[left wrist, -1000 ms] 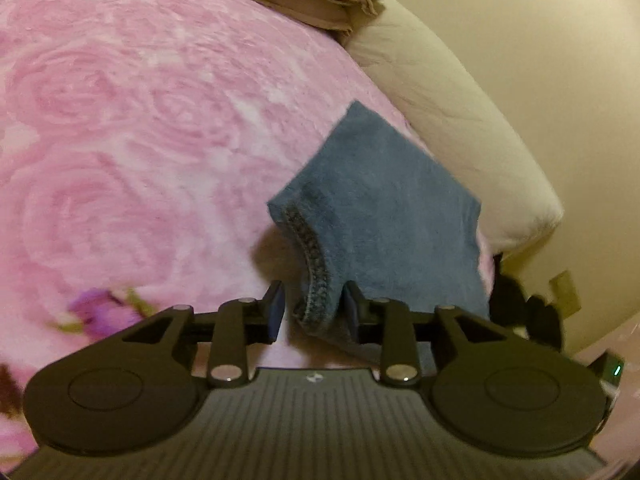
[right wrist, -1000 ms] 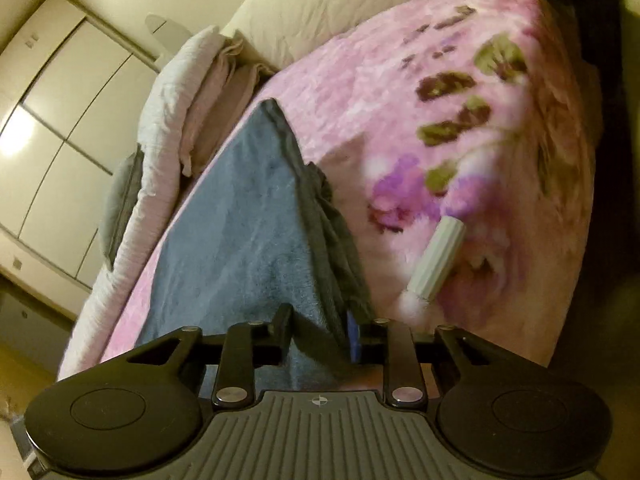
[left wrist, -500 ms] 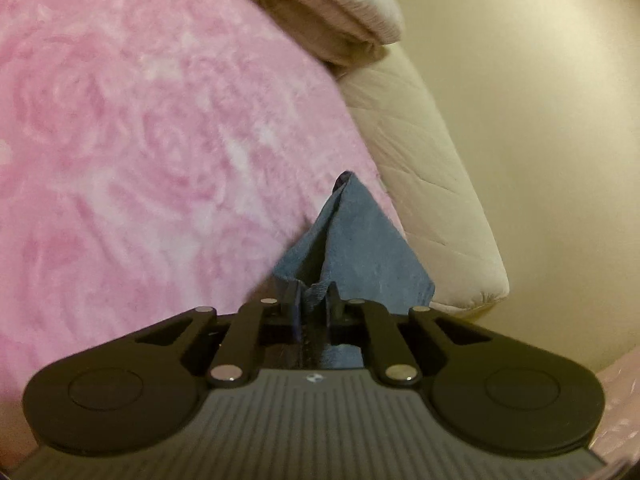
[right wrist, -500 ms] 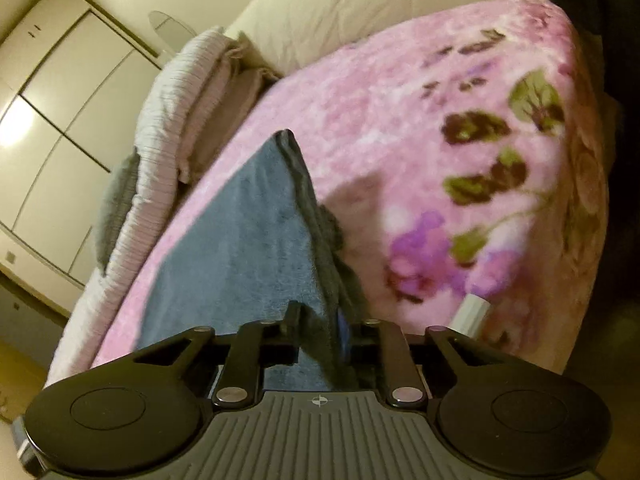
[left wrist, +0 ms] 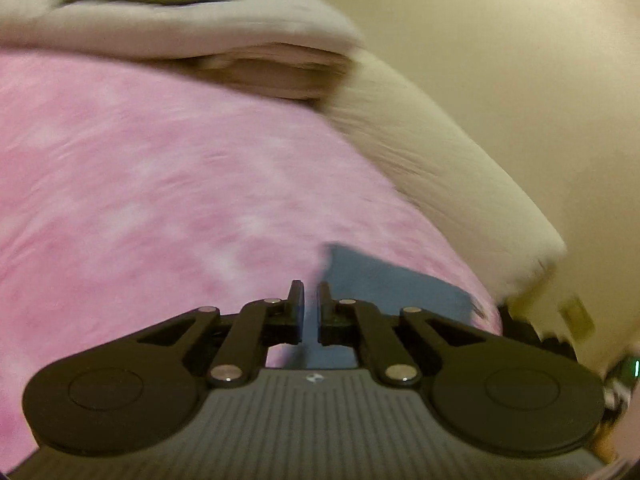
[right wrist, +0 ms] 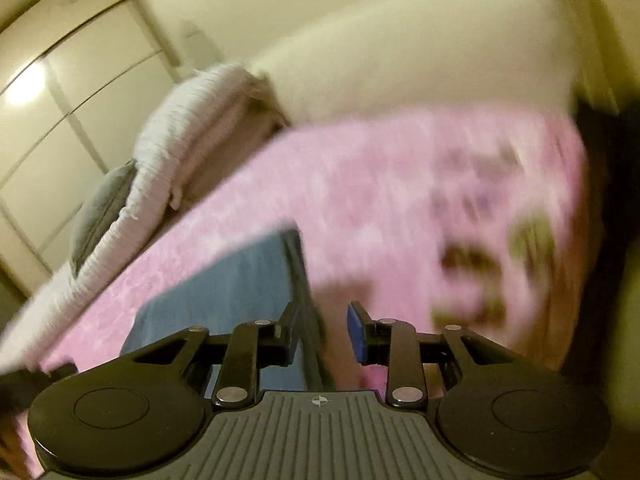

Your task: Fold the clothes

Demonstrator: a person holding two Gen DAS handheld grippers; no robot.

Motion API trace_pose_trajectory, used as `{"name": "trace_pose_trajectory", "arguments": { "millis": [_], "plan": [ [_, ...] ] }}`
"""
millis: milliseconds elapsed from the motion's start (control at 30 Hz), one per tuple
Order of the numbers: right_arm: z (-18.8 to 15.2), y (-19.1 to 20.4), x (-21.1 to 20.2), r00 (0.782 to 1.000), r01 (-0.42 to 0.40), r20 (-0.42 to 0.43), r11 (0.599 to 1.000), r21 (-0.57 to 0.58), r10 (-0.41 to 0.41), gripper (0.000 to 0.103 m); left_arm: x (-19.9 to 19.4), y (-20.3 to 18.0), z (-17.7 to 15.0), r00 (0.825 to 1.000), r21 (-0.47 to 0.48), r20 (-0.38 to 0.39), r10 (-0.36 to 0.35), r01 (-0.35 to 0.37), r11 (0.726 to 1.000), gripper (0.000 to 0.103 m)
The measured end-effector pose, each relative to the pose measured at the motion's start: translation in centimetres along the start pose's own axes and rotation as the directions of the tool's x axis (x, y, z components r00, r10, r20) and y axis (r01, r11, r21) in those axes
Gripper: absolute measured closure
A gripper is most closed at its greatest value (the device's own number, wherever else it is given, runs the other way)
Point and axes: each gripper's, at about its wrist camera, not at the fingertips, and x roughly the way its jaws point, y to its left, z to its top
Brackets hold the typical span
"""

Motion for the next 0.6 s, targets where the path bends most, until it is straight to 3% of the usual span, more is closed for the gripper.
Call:
{"name": "trace_pose_trajectory", "arguments": {
  "millis": [133, 267, 400, 467, 600],
  "plan": [
    [1.8, 2.1, 1.5, 0.998, 0.04, 0.047, 0.978, -0.207, -0.031, 0.073, 5.2, -3.6, 0.9, 0.998, 0.13, -0.065, -0.004, 0.013, 0.991, 0.101],
    [0.8, 3.0, 5.3, 0.998, 0.054, 0.031, 0.927, -0.372, -0.046, 0.081, 9.5, -5.0, 0.4, 0.993, 0.263, -0.084, 0.087, -0.062, 0.963, 0.101],
    [-0.1, 3.8, 9.1, 0.998, 0.063, 0.018, 0.848, -0.527, -0.063, 0.086, 13.3, -5.3, 0.2, 0.982, 0.36, -0.094, 0.166, -0.122, 0.925, 0.1],
    [-0.5, 2.9, 11.1, 0.997, 0.038, -0.034, 0.856, -0.516, -0.064, 0.087, 14.8, -5.2, 0.1, 0.975, 0.383, -0.107, 0.192, -0.138, 0.913, 0.1],
    [0.3, 1.1, 12.7, 0.993, -0.013, -0.11, 0.923, -0.384, -0.031, 0.087, 17.2, -4.5, 0.2, 0.964, 0.388, -0.124, 0.236, -0.172, 0.906, 0.102]
  ]
}}
